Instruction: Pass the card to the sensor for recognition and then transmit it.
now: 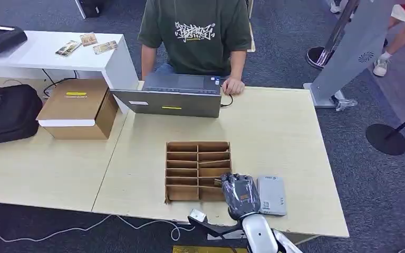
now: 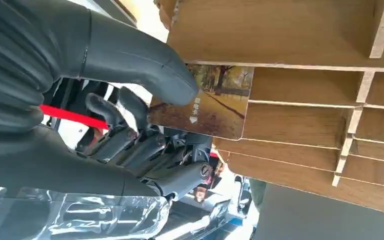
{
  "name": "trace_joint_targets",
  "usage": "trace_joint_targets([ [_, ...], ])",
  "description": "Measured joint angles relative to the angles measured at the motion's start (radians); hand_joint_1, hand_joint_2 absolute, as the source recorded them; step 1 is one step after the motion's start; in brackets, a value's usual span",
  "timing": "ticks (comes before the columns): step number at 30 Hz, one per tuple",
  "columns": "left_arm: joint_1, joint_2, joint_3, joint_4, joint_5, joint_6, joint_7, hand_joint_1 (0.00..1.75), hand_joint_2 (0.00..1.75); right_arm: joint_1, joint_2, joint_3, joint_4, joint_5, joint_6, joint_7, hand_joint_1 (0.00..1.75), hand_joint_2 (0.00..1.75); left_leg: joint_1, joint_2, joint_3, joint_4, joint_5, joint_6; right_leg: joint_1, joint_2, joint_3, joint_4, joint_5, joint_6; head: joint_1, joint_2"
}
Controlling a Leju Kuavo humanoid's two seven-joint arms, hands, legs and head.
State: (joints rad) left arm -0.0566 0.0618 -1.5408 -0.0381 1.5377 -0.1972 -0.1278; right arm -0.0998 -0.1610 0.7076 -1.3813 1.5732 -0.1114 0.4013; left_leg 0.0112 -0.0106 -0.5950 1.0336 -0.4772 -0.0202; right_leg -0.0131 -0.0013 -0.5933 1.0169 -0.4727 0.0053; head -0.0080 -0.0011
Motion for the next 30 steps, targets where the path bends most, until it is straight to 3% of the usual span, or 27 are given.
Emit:
trace_joint_targets([
  [13,0.000,0.000,0.000,0.000,0.006,0.006,0.000,0.00,0.00,0.003,0.000,0.000,-0.021,0.000,-0.019,0.014,1.75,1.75,0.000,0.000,0.000,0.000,0.000,0.000,0.000,0.000,0.000,0.000,0.000,0.000,0.000,0.000],
  [22,0.000,-0.006,0.000,0.000,0.019,0.006,0.000,0.00,0.00,0.041,0.007,-0.081,-0.128,0.000,-0.156,0.059,1.75,1.75,0.000,0.000,0.000,0.000,0.000,0.000,0.000,0.000,0.000,0.000,0.000,0.000,0.000,0.000],
  [27,0.001,-0.017,0.000,0.000,0.033,0.007,0.000,0.00,0.00,0.093,0.057,-0.194,-0.221,0.000,-0.234,-0.018,1.75,1.75,0.000,0.000,0.000,0.000,0.000,0.000,0.000,0.000,0.000,0.000,0.000,0.000,0.000,0.000],
  [30,0.002,-0.024,0.000,0.000,0.033,0.010,-0.001,0.00,0.00,0.147,0.149,-0.315,-0.275,-0.034,-0.317,-0.188,1.75,1.75,0.000,0.000,0.000,0.000,0.000,0.000,0.000,0.000,0.000,0.000,0.000,0.000,0.000,0.000],
])
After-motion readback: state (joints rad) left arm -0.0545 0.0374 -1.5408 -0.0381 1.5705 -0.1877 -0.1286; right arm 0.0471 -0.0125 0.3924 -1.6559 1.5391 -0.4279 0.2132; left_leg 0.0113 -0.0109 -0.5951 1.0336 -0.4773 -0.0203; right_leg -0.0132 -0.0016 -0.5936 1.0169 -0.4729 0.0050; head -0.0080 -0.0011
